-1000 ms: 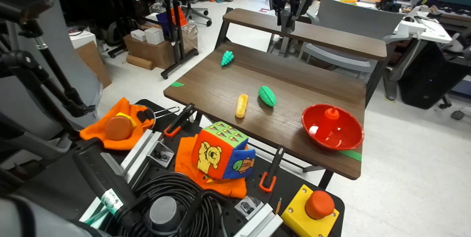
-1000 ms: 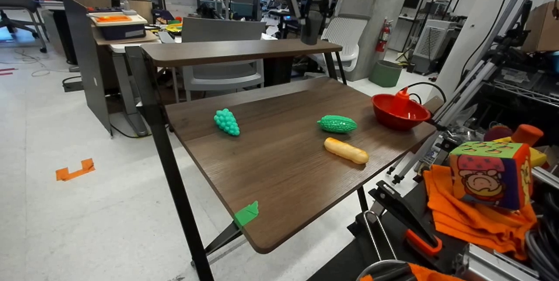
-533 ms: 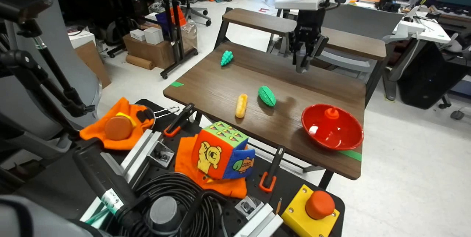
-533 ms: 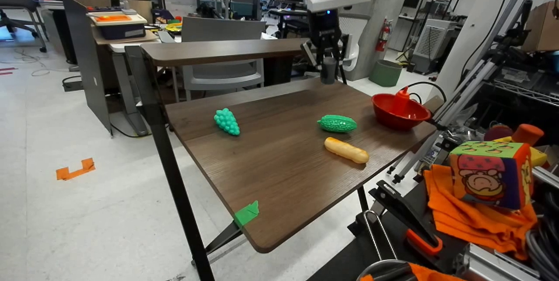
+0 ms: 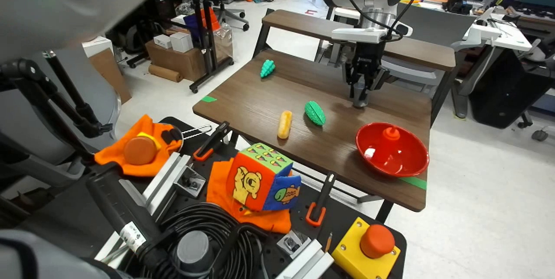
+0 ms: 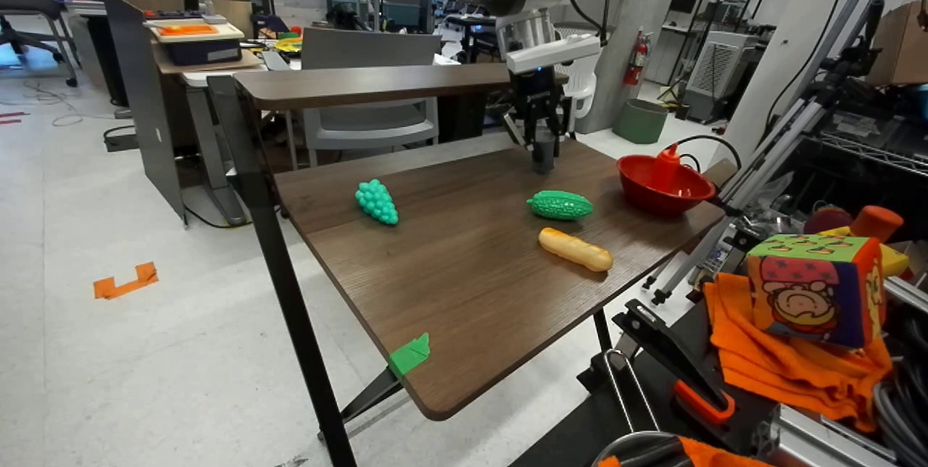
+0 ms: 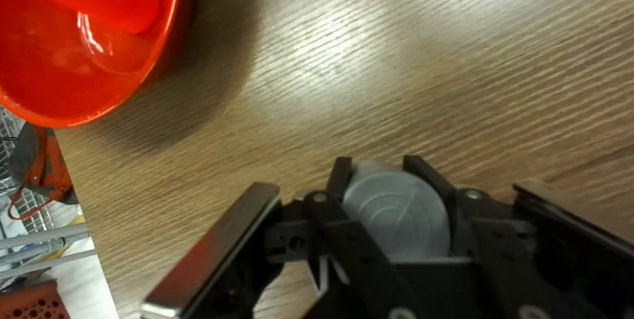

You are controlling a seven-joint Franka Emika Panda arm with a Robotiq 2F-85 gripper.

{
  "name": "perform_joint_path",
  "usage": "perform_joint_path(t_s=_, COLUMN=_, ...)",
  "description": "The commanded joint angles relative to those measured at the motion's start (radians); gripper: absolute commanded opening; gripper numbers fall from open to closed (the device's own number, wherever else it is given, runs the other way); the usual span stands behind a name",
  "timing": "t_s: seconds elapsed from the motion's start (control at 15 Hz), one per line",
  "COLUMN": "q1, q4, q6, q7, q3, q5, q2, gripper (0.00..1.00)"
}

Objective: Move the grey cylinder to the back right side of the table.

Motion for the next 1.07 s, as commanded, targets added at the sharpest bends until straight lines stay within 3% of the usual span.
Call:
perform_joint_path(t_s=0.0, q1=-0.011, q4=0.237, q6=-0.091, q7=-0.095, q3=0.007, q5=-0.011, q2=0.150, gripper=0.08)
perform_joint_path(t_s=0.13, q1=-0.009, q4=0.276, q6=-0.125, q7=-0.144, q3=0.006, q5=-0.016, q2=0.174, gripper=0.09)
perform_joint_path(t_s=0.2, q1=-0.006, q4=0.279, q6=-0.132, q7=-0.162, q3=0.003, q5=-0.018, q2=0.171, gripper=0.55)
perform_joint_path(t_s=0.6, q1=0.034, q4=0.230, q6=-0.127, q7=-0.347, q3=-0.005, q5=-0.082, q2=0.045, gripper=0.95)
perform_joint_path(t_s=0.8, q1=0.062, q4=0.219, q6=-0.042, q7=-0.327, q3=0.001, q5=-0.093, q2=-0.031, gripper=1.00)
perform_joint_path(t_s=1.0, q1=0.068, q4=0.193, q6=-0.017, q7=-0.254, q3=0.052, q5=-0.014, q2=-0.110, gripper=1.00)
